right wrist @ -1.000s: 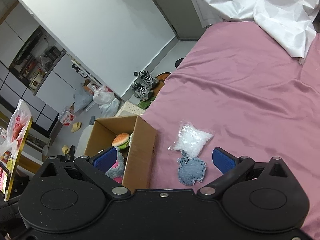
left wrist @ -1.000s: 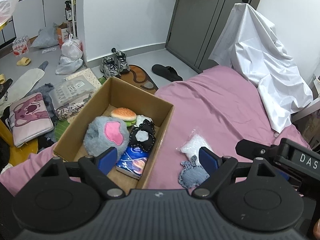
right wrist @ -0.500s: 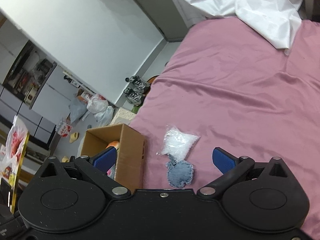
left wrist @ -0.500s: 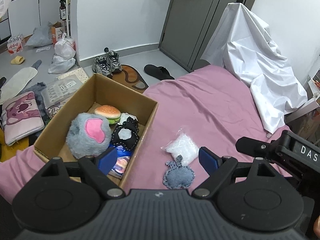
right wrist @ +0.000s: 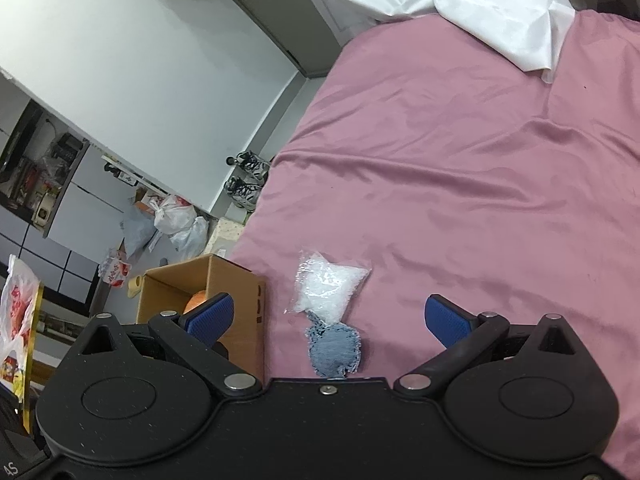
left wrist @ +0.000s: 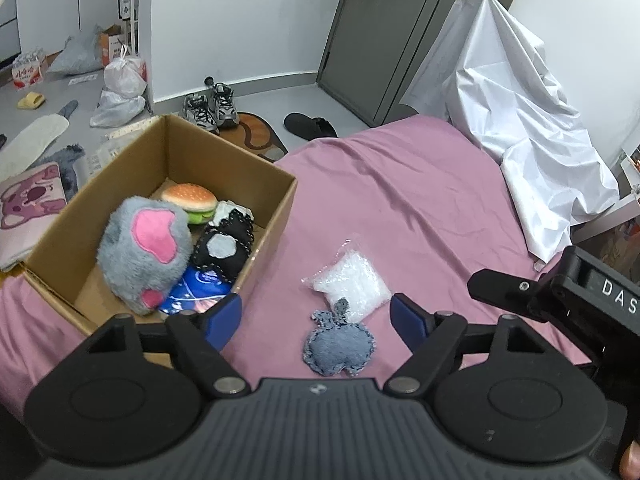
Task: Organize soft objects
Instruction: 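Withdraw both grippers toward the denim apple plush and bead bag, then grasp the blue denim apple plush with the left gripper while the right gripper grasps the clear bead bag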
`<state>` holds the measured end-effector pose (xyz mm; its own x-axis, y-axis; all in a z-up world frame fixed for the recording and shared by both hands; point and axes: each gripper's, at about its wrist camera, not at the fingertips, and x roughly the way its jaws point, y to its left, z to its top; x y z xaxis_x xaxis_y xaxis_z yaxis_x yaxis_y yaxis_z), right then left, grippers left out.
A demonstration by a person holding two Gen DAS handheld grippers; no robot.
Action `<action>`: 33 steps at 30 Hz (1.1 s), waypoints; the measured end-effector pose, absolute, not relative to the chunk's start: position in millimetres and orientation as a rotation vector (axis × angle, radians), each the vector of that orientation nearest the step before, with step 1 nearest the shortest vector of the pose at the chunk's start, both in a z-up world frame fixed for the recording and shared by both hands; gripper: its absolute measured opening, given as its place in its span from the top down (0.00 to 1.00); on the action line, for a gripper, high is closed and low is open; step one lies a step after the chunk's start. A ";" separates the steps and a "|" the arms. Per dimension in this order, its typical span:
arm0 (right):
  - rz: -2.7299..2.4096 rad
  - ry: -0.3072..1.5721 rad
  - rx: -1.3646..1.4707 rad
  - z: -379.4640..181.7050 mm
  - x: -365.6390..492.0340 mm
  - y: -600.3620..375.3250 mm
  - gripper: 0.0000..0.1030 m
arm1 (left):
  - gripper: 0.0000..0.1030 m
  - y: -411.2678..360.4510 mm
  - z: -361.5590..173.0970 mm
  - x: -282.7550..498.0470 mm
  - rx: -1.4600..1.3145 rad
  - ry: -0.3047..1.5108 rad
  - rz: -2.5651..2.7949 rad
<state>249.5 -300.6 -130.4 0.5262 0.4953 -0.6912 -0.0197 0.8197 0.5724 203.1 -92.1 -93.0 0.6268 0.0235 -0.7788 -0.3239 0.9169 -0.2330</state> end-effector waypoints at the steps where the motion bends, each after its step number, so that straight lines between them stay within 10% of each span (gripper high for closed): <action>1: 0.320 0.980 0.552 -131.8 250.3 -301.8 0.00 | 0.26 -93.5 -95.4 204.5 -0.376 0.878 0.204; 33: 0.323 1.073 0.620 -170.8 282.6 -288.9 0.04 | 0.44 -123.1 -199.2 261.7 -0.417 1.098 0.231</action>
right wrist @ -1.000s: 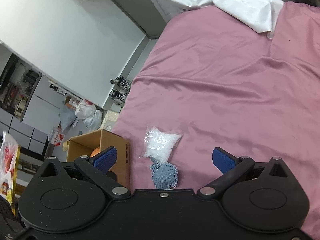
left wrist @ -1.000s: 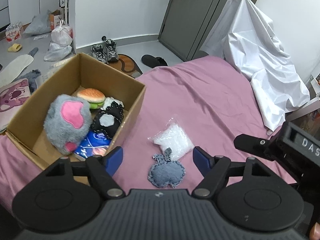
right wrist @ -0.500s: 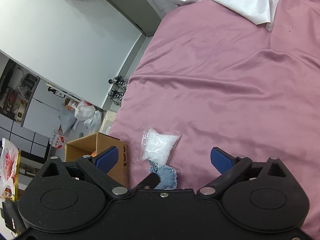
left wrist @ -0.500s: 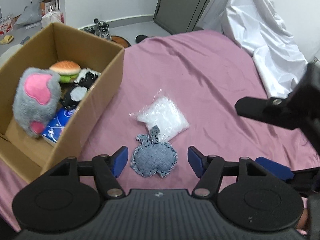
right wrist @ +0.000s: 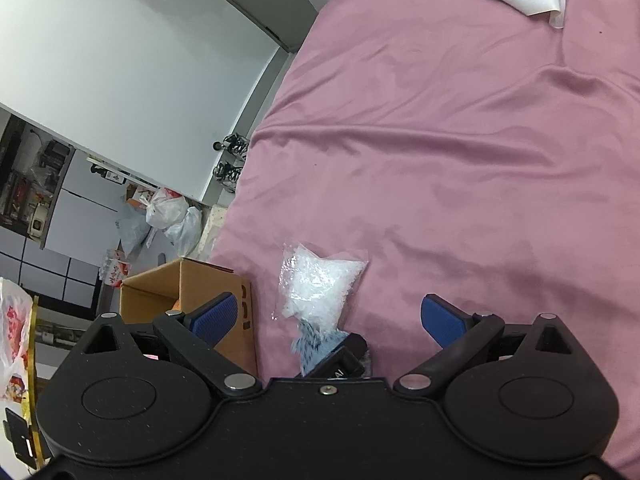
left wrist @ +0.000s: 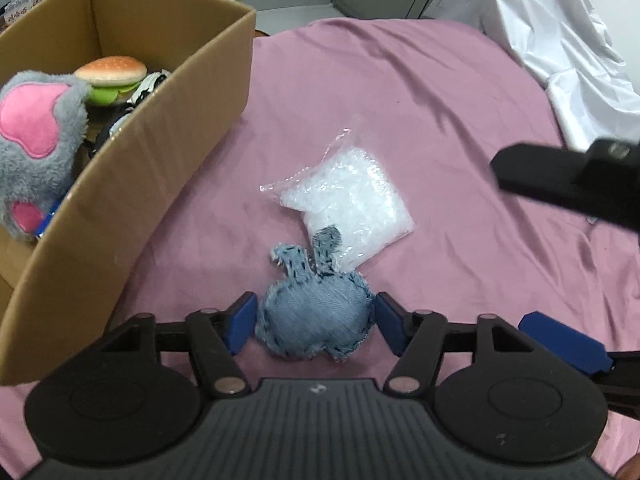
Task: Organize soft objects
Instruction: 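Grasp the blue denim apple plush with the left gripper while the right gripper grasps the clear bead bag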
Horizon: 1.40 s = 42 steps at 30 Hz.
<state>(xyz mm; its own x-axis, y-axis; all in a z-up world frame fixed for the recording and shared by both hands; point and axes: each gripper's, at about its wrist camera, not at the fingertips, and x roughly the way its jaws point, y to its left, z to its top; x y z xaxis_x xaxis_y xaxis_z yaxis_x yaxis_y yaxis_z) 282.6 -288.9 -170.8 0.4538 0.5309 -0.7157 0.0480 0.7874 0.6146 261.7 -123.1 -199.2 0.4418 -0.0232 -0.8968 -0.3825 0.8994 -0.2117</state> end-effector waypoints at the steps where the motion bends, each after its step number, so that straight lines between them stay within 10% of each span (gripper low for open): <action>1: 0.324 1.071 0.625 -171.1 283.5 -288.3 0.04 | 0.49 -123.4 -199.9 262.2 -0.414 1.093 0.226; 14: 0.329 1.107 0.623 -188.0 298.8 -269.9 0.04 | 0.79 -105.6 -190.1 249.6 -0.479 1.083 0.252; 42: 0.341 1.162 0.480 -215.4 323.6 -229.1 0.11 | 0.83 -72.5 -173.4 229.9 -0.610 1.016 0.289</action>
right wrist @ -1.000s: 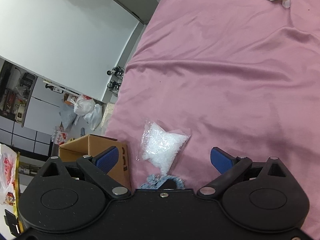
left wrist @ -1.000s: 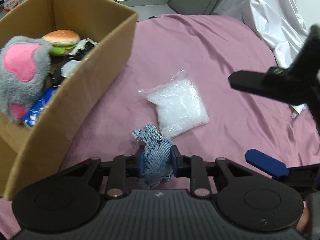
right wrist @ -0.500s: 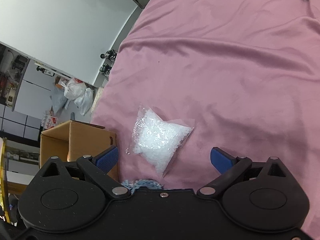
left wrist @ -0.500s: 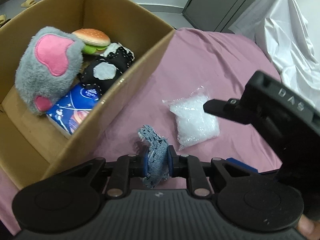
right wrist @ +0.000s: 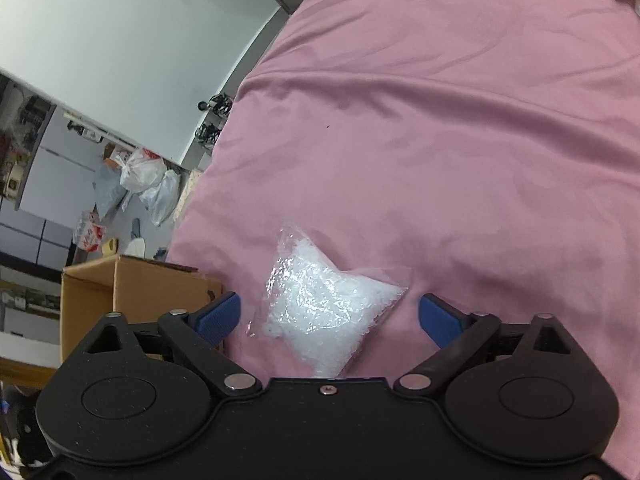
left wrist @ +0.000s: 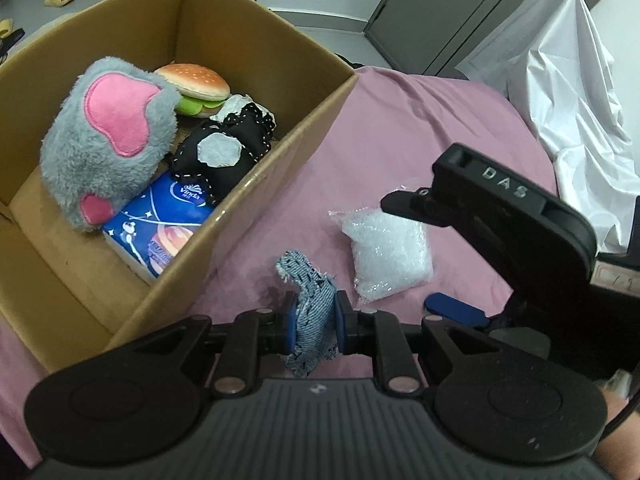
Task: Organize soft objects
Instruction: 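Grasp the blue denim apple plush with the left gripper while the right gripper grasps the clear bead bag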
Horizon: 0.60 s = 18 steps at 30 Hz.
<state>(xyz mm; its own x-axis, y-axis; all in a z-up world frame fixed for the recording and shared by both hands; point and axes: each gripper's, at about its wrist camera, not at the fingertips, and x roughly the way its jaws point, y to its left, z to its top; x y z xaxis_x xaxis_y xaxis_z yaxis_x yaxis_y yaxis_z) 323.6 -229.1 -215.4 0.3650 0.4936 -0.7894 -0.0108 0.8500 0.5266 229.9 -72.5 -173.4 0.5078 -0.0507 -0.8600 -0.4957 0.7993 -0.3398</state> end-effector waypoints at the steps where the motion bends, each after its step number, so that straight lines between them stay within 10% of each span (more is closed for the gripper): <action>1: 0.340 1.159 0.456 -215.7 322.0 -227.5 0.19 | 0.83 -71.8 -173.1 229.6 -0.616 1.016 0.291; 4: 0.376 1.137 0.418 -212.1 317.9 -225.3 0.61 | 0.83 -71.6 -171.5 228.7 -0.619 1.013 0.296; 18: 0.353 1.077 0.420 -175.2 287.7 -246.5 0.64 | 0.83 -68.9 -143.5 213.9 -0.636 0.973 0.276</action>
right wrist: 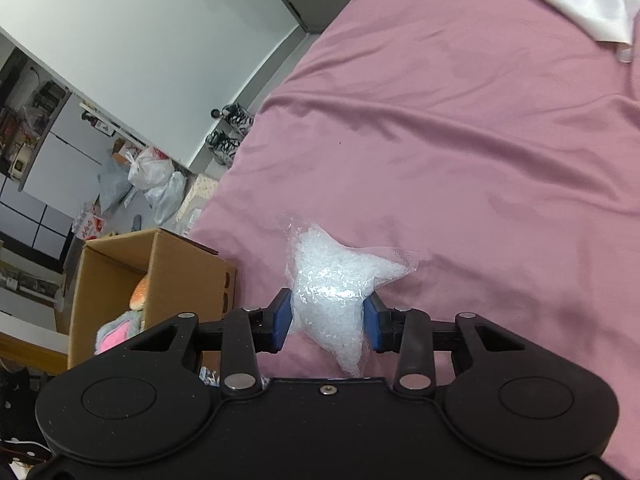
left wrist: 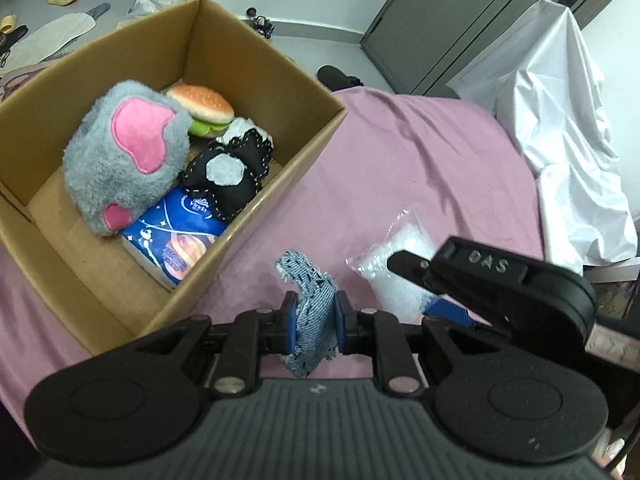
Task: Organize soft objects
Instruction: 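Grasp the blue denim apple plush with the left gripper while the right gripper grasps the clear bead bag, then carry the denim apple with the left gripper while the right gripper carries the bead bag over the box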
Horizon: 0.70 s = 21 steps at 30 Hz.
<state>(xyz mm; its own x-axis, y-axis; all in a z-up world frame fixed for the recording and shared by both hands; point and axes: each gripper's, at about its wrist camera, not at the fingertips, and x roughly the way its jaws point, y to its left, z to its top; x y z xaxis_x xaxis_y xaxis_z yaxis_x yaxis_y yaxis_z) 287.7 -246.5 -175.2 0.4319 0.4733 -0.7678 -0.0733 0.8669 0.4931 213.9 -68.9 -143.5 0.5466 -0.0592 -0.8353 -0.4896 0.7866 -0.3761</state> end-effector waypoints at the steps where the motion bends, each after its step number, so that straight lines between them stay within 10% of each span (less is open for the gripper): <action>1: 0.353 1.070 0.421 -172.8 285.2 -247.6 0.64 | 0.83 -68.8 -141.1 211.7 -0.637 0.968 0.274; 21: 0.404 0.889 0.464 -116.7 239.8 -254.1 0.64 | 0.83 -62.1 -76.0 174.9 -0.585 0.855 0.182</action>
